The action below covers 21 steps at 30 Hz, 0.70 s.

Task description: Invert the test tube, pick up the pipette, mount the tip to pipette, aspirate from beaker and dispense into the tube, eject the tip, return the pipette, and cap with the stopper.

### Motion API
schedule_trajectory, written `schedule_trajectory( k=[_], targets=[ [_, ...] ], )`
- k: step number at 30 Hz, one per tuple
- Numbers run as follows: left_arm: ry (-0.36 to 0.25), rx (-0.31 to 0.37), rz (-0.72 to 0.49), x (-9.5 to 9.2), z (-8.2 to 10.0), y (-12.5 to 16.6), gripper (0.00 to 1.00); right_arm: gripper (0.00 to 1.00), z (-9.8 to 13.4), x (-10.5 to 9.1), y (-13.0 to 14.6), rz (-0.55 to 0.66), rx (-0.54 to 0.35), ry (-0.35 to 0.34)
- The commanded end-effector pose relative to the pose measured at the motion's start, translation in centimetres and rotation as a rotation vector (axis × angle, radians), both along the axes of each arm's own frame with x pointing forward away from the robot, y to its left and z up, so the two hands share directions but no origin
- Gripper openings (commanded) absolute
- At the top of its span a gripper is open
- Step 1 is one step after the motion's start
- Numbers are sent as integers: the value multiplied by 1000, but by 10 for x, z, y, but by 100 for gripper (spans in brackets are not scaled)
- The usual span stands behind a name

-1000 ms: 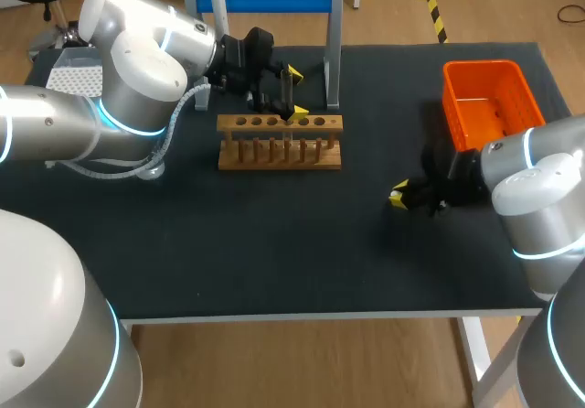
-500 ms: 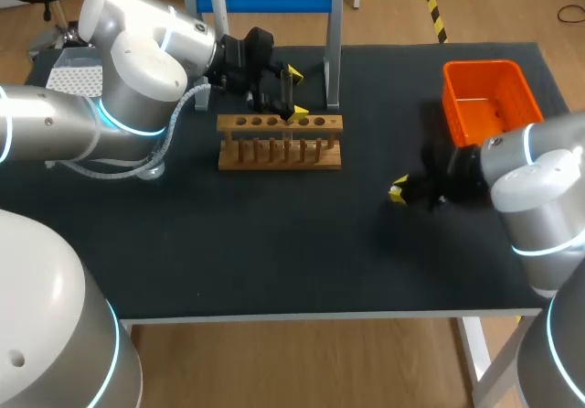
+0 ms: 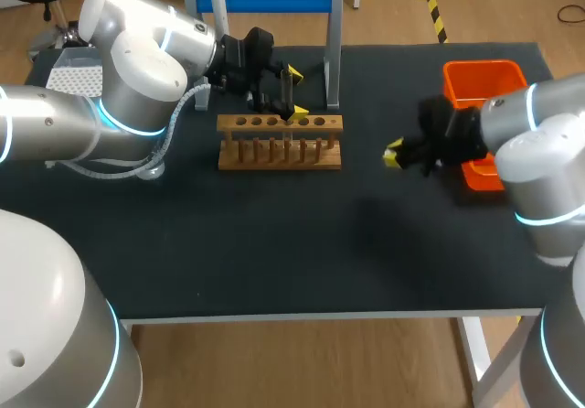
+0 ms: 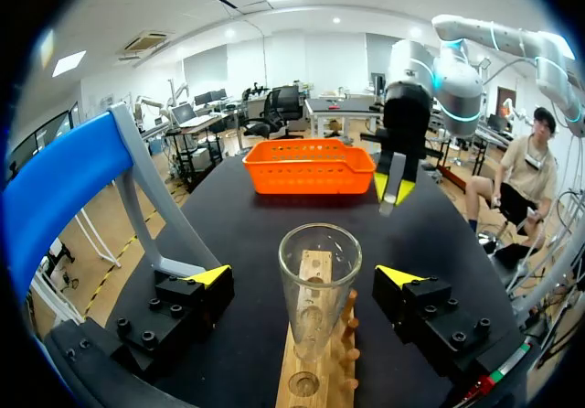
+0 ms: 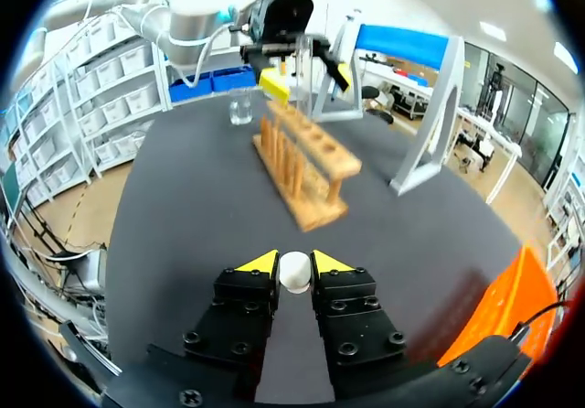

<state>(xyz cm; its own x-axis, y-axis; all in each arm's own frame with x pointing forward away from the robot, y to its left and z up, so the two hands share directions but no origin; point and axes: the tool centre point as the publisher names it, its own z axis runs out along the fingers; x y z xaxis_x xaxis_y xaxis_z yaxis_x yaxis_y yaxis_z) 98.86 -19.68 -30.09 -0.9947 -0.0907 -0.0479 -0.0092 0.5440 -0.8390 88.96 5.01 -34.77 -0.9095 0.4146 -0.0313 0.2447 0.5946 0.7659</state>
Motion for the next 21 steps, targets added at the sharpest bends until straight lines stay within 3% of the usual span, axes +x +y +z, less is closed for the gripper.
schedule_trajectory(
  k=[1,9,21],
  targets=[
    [3,1,-3,1,0,0,100,0,38,13,-3,55,-10,25],
    [3,1,-3,1,0,0,100,0,84,28,12,142,-5,1],
    [3,1,-3,1,0,0,100,0,130,36,45,285,-12,-37]
  ],
)
